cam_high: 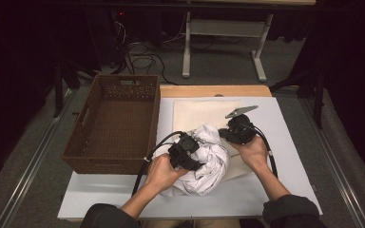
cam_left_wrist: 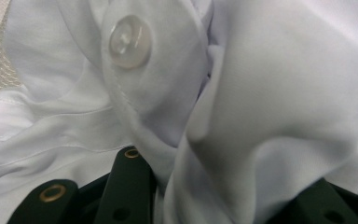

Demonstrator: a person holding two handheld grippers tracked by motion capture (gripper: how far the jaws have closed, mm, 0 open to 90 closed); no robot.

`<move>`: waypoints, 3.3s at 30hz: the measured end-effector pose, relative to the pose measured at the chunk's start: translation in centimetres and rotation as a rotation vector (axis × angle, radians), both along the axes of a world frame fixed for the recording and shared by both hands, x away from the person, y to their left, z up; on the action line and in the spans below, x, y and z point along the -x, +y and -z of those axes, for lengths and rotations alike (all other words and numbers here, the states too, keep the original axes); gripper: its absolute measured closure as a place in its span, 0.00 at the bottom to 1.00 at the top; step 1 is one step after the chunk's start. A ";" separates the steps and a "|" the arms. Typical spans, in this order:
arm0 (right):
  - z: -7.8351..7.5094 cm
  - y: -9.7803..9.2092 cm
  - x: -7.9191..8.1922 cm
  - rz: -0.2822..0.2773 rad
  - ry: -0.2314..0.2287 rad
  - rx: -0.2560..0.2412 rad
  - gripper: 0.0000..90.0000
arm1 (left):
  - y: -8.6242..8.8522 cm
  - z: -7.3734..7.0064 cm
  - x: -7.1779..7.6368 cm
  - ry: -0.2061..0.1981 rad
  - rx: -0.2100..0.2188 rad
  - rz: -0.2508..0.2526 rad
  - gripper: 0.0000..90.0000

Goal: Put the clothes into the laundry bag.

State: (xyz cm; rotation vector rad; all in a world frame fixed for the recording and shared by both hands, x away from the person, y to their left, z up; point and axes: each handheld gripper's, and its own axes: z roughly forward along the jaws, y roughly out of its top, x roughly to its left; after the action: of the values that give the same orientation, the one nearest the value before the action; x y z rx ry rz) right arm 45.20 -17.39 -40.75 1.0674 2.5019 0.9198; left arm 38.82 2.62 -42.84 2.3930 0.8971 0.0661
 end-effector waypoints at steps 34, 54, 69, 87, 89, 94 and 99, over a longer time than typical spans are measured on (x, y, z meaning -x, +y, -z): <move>0.3 0.7 -0.2 0.023 0.009 -0.002 0.99 | -0.1 0.9 -1.2 -0.103 -0.042 -0.037 0.41; 0.2 0.6 0.0 0.020 0.005 0.021 0.99 | 0.8 -1.6 0.2 -0.170 0.136 0.023 0.58; -1.7 1.4 1.3 -0.034 -0.038 -0.031 0.99 | -2.4 1.3 -2.9 -0.114 0.067 -0.007 0.86; -0.8 1.0 1.6 -0.031 -0.018 -0.017 0.99 | 0.2 -1.1 -1.2 -0.142 0.081 -0.012 0.61; -0.8 1.0 1.5 -0.032 -0.022 -0.020 0.99 | -0.1 -0.9 -0.8 -0.171 0.056 0.006 0.73; -0.9 0.9 1.6 -0.028 -0.018 -0.029 0.99 | -1.2 0.0 -1.6 -0.130 0.072 0.021 0.92; -1.1 1.5 2.1 -0.061 -0.015 -0.041 0.99 | -1.6 0.8 -3.4 -0.188 0.061 -0.071 0.95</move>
State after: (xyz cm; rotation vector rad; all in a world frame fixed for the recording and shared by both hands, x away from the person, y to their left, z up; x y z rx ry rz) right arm 43.06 -15.86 -39.60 0.9975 2.5260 0.9969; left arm 42.26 1.05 -43.62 2.2552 0.8826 0.2823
